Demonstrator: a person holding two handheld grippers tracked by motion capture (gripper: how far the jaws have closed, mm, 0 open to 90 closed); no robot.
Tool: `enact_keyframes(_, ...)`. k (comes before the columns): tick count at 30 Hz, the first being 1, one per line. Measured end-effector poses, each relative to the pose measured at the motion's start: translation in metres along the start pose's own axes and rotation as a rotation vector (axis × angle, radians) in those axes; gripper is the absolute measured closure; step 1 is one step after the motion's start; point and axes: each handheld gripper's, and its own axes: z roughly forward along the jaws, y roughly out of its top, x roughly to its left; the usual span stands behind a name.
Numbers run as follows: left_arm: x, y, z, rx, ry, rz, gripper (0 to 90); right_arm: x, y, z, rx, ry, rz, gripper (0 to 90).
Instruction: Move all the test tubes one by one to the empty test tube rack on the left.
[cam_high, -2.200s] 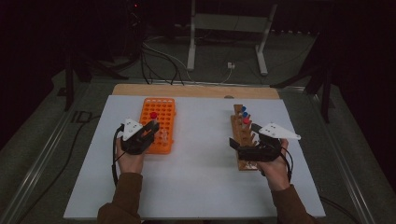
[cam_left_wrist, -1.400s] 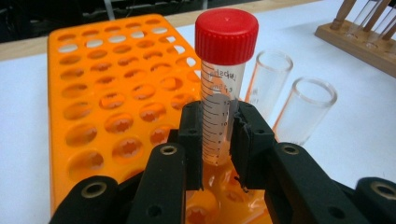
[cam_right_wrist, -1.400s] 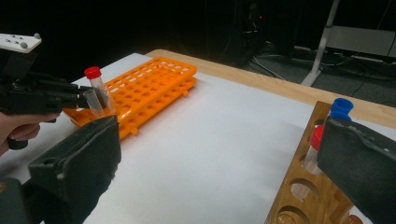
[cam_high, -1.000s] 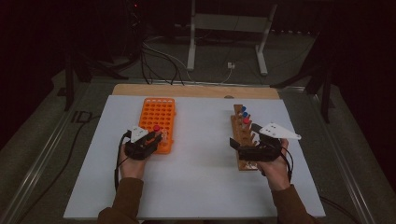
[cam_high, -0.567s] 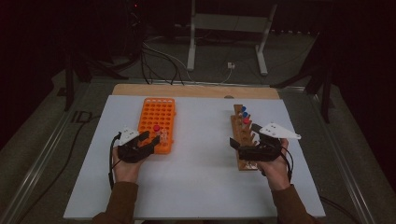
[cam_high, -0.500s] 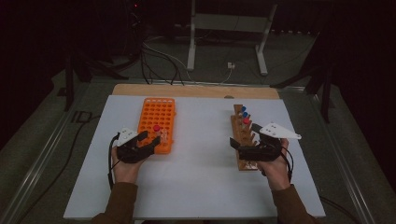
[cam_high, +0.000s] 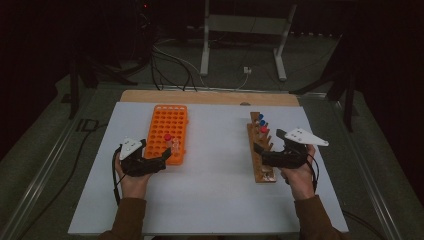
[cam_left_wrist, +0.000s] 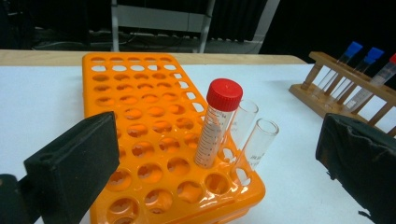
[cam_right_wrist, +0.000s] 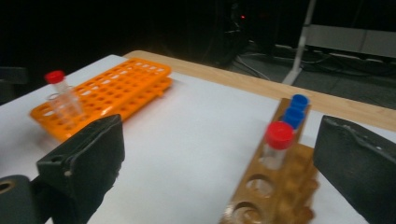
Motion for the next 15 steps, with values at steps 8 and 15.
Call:
enact_keyframes(8,-0.002,-0.003,0.005,0.025,-0.003,0.011,0.6,-0.021,0.000,0.017,0.035,-0.024,0.013,8.4)
enact_keyframes(15,-0.002,-0.007,0.006,0.034,0.009,0.024,0.6,-0.035,-0.011,0.039,0.078,-0.085,0.024,27.1)
